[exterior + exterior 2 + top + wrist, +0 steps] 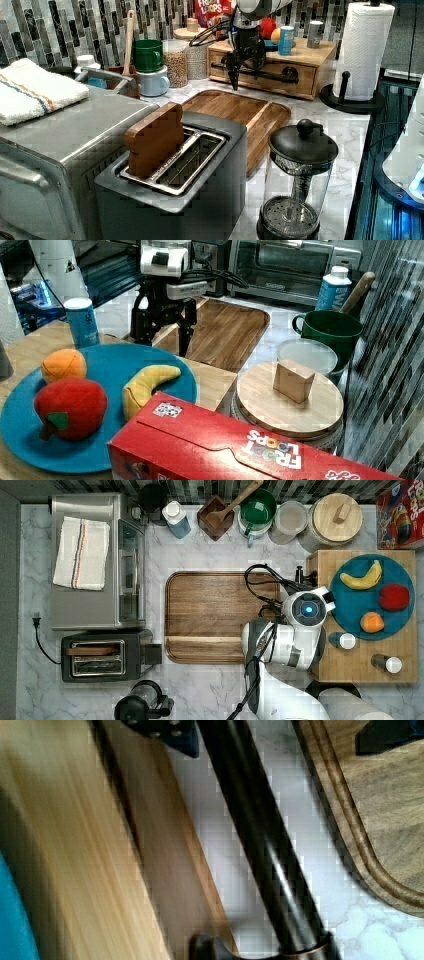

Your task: Open the drawer.

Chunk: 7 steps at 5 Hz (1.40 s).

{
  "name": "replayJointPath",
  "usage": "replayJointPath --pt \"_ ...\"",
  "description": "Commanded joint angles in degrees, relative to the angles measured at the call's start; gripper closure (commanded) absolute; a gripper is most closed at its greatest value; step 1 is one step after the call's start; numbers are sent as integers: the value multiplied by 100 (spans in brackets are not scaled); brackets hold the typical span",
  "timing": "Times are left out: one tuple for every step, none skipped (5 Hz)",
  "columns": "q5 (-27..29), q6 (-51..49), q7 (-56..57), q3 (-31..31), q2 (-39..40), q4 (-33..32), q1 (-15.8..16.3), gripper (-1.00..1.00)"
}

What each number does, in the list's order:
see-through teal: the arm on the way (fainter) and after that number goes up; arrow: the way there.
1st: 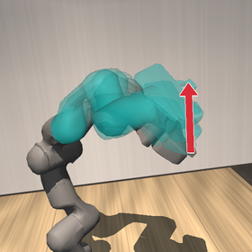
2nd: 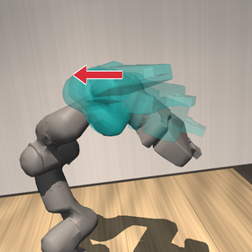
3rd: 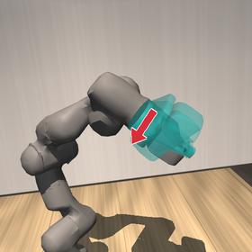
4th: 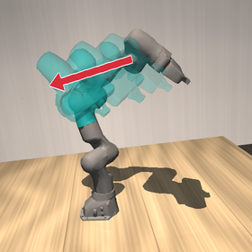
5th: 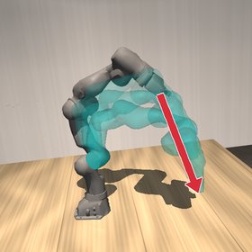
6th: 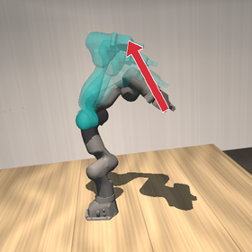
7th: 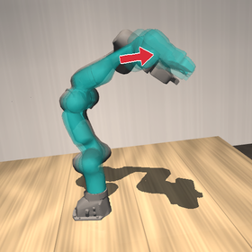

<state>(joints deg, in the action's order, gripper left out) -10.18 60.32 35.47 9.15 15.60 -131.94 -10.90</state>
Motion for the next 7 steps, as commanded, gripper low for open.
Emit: replayJointPath --pt "-46 338 -1027 -1130 137 150 1417 -100" --pt "67 446 -1058 -809 97 102 1922 -100" --pt "-31 305 -1242 -1090 96 162 1742 -100" --pt "64 222 -1300 -1122 38 168 1832 -100" --pt "-10 129 -1421 -1200 57 249 1799 -100" --pt "152 -5 -1307 -1231 75 341 1757 -100" --pt "169 -2 -1295 -1199 74 340 1790 -100"
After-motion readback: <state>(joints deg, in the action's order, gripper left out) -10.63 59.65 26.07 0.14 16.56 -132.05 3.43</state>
